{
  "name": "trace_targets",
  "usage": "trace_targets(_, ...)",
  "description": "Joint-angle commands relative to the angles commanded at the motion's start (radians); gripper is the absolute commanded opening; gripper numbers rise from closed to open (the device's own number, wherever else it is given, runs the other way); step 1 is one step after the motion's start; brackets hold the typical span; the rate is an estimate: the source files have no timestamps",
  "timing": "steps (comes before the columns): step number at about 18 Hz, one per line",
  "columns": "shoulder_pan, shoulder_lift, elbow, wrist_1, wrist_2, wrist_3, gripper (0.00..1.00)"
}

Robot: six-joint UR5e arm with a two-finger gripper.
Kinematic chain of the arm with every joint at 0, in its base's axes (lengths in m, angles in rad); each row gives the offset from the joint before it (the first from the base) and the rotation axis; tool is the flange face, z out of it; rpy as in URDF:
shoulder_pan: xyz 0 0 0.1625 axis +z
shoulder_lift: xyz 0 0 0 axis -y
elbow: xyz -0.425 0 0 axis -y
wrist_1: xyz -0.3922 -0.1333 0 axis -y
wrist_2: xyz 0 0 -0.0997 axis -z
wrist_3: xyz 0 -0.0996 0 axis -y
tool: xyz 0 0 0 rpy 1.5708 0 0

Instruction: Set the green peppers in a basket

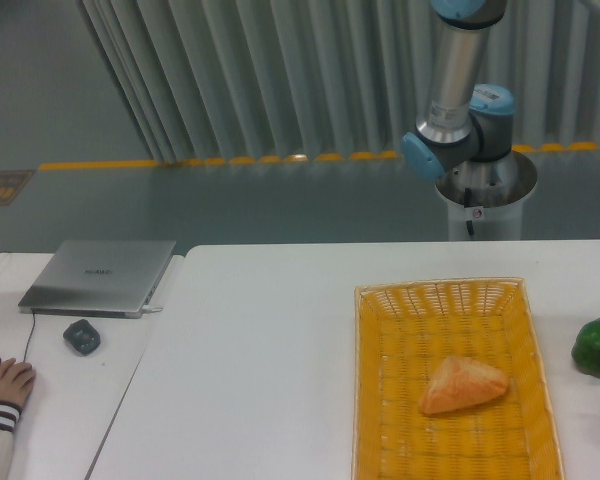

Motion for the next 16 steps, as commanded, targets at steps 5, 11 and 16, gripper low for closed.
trace_targets(5, -0.023, 0.011, -0.037, 0.002, -0.034, -0.026, 1.0)
trace_targets(11, -0.124, 0.023, -0.084, -0.026, -0.037, -0.363, 1.0)
trace_targets(16, -0.204, 0.049, -0.101, -0.044, -0.123, -0.649, 1.0)
